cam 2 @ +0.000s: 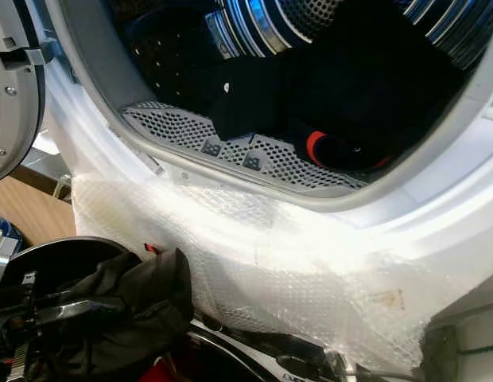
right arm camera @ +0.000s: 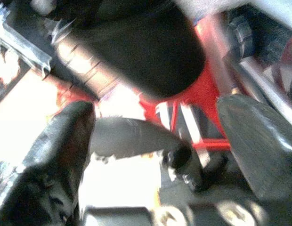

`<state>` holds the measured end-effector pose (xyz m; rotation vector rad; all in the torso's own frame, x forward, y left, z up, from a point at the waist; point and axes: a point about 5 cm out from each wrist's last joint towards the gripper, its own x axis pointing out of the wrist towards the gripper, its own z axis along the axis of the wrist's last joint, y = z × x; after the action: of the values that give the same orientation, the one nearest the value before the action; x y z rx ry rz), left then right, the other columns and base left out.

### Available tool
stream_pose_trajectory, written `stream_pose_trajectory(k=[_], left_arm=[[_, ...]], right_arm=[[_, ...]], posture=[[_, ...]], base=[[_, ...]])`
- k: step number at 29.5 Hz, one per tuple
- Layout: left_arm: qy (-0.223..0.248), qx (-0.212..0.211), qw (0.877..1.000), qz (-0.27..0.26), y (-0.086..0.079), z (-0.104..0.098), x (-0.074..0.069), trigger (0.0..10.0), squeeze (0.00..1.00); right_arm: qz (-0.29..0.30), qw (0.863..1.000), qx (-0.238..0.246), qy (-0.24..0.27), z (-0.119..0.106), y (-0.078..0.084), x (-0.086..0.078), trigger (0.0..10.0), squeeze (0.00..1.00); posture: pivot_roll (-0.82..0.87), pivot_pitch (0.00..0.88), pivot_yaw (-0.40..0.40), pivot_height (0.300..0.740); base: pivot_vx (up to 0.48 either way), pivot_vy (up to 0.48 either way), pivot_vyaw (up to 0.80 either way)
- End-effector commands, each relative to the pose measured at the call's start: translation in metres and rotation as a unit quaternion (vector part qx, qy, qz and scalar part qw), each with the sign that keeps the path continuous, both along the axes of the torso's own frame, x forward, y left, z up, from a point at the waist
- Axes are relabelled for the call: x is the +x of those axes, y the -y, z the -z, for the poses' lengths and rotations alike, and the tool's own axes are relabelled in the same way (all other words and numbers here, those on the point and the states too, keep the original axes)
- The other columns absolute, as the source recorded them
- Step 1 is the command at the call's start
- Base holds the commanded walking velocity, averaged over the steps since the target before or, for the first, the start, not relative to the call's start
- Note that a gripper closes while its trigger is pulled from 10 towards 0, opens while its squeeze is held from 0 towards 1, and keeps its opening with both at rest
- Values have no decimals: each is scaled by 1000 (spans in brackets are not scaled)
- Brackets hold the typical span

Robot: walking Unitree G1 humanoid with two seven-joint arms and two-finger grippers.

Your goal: Clothes washing

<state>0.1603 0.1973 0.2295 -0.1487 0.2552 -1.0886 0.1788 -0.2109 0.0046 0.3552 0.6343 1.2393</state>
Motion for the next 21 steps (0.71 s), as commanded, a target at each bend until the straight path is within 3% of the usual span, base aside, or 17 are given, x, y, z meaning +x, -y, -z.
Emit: stream_pose_trajectory(k=[1,7,12,13,15,21], left_arm=[[9,-5,1000,7,2,-2,4,0,0],[8,-4,1000,6,3,-1,7,0,0],[6,7,1000,-10,2,4,14,0,0],[6,5,1000,-18,2,5,18,0,0],[3,0,1000,-12,4,6,18,0,0],[-3,0,1000,-1,6,8,19,0,0]], right_arm=[[-120,991,-53,-30,13,-4,-36,10000,1000],[-165,986,-29,-25,-2,-12,-51,10000,1000],[-184,981,-55,-33,-3,-8,-65,10000,1000],[-141,990,-3,-15,-19,-13,-56,10000,1000],[-118,992,45,15,-40,-20,-49,10000,1000],[-125,987,89,47,-70,-27,-56,10000,1000]], posture=[[99,68,-57,740],[91,68,-51,740],[83,69,-51,740],[80,69,-47,740],[76,69,-43,740],[66,72,-41,740]], base=[[0,0,0],[0,0,0],[0,0,0],[0,0,0],[0,0,0],[0,0,0]])
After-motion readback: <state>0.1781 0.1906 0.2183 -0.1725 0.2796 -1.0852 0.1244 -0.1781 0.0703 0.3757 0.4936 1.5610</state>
